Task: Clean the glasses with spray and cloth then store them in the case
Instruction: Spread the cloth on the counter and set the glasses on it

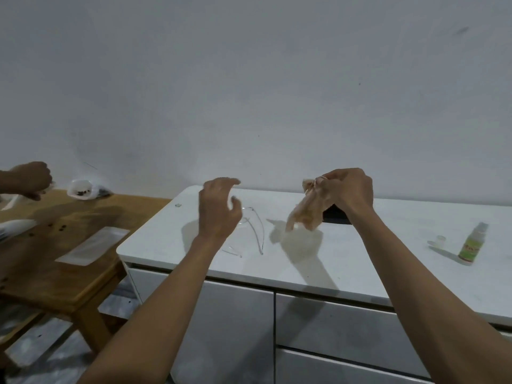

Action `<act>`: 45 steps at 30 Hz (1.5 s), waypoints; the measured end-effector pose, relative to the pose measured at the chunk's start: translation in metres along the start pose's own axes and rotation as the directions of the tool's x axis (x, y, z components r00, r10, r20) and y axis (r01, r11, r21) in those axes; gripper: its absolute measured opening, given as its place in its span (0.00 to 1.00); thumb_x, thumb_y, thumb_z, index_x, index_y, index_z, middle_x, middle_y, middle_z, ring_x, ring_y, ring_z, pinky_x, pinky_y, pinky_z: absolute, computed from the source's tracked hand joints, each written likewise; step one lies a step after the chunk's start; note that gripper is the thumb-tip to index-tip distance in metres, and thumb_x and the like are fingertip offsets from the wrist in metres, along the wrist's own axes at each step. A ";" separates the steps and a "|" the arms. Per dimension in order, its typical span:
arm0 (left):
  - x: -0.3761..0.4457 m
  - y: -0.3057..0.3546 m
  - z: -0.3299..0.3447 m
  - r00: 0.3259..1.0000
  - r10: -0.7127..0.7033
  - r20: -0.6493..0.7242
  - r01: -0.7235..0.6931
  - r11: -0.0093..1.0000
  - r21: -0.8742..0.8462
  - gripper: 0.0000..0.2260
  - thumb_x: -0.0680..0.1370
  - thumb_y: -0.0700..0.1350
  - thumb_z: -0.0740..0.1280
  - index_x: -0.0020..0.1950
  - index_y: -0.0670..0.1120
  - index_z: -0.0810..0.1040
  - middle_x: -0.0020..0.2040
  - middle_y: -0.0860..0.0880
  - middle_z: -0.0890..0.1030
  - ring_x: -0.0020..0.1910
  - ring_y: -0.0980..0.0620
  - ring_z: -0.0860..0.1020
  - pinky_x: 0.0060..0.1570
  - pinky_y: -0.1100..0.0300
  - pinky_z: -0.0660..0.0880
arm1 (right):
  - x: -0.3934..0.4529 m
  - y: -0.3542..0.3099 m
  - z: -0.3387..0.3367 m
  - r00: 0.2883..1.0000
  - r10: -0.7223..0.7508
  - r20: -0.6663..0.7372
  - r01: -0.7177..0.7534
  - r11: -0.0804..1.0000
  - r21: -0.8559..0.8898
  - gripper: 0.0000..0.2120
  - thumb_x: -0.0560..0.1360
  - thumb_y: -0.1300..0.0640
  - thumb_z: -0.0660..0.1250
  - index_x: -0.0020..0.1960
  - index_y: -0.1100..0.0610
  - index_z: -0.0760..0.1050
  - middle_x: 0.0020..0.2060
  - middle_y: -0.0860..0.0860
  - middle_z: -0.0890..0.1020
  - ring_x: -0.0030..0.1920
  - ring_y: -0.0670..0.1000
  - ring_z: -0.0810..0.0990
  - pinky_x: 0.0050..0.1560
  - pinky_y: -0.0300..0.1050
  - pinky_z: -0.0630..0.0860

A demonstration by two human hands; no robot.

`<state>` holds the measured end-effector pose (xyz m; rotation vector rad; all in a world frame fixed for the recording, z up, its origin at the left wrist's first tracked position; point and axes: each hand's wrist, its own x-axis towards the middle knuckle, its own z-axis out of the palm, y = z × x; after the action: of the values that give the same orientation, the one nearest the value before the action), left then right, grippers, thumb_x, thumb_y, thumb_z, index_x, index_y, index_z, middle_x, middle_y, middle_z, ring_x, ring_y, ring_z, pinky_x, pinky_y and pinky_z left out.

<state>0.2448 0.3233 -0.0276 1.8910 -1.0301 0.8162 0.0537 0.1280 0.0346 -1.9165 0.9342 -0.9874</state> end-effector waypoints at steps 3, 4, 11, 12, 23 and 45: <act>0.029 0.062 0.017 0.975 -0.076 0.208 0.134 0.951 -0.279 0.12 0.74 0.45 0.73 0.58 0.49 0.82 0.49 0.51 0.85 0.51 0.50 0.81 0.54 0.54 0.76 | 0.006 -0.002 -0.014 0.998 -0.037 0.044 0.035 0.998 0.042 0.04 0.72 0.53 0.75 0.44 0.52 0.88 0.40 0.49 0.88 0.46 0.48 0.86 0.50 0.43 0.81; 0.036 0.081 0.023 0.930 -0.133 0.342 0.260 0.897 -0.358 0.15 0.74 0.48 0.75 0.61 0.49 0.82 0.51 0.51 0.85 0.52 0.52 0.81 0.54 0.58 0.75 | 0.006 -0.003 -0.019 0.997 -0.061 0.051 0.058 0.997 0.047 0.05 0.73 0.54 0.75 0.45 0.54 0.87 0.40 0.49 0.87 0.45 0.46 0.86 0.47 0.39 0.80; 0.064 0.143 0.056 0.726 -0.064 0.685 0.529 0.688 -0.497 0.19 0.70 0.39 0.78 0.60 0.44 0.83 0.52 0.45 0.87 0.58 0.49 0.83 0.67 0.52 0.74 | 0.012 -0.003 -0.057 0.982 -0.163 0.096 0.160 0.987 0.035 0.05 0.78 0.57 0.71 0.49 0.56 0.85 0.41 0.50 0.86 0.41 0.46 0.82 0.42 0.37 0.74; 0.065 0.145 0.058 0.738 -0.059 0.673 0.508 0.705 -0.495 0.14 0.70 0.38 0.77 0.54 0.43 0.85 0.49 0.45 0.87 0.55 0.48 0.84 0.65 0.51 0.76 | 0.013 -0.003 -0.061 0.981 -0.159 0.109 0.156 0.987 0.031 0.06 0.79 0.57 0.69 0.49 0.56 0.84 0.41 0.51 0.86 0.40 0.48 0.82 0.42 0.39 0.75; 0.070 0.164 0.055 0.728 -0.082 0.681 0.503 0.739 -0.449 0.02 0.76 0.37 0.70 0.45 0.43 0.81 0.44 0.44 0.84 0.44 0.47 0.81 0.45 0.55 0.78 | 0.016 0.014 -0.087 0.951 -0.128 0.282 0.141 0.990 -0.024 0.05 0.72 0.56 0.76 0.45 0.56 0.82 0.39 0.52 0.84 0.41 0.51 0.82 0.40 0.49 0.79; 0.074 0.126 0.066 0.809 -0.096 0.580 0.360 0.861 -0.359 0.02 0.74 0.39 0.75 0.45 0.42 0.86 0.43 0.46 0.87 0.47 0.50 0.84 0.45 0.60 0.76 | 0.032 0.047 -0.087 0.995 -0.076 0.062 0.075 0.997 0.017 0.05 0.72 0.64 0.74 0.47 0.58 0.86 0.35 0.49 0.83 0.38 0.49 0.79 0.38 0.38 0.71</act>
<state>0.1781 0.1978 0.0461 1.8074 -1.1606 -0.1457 -0.0196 0.0549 0.0382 -1.9709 0.8219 -0.9697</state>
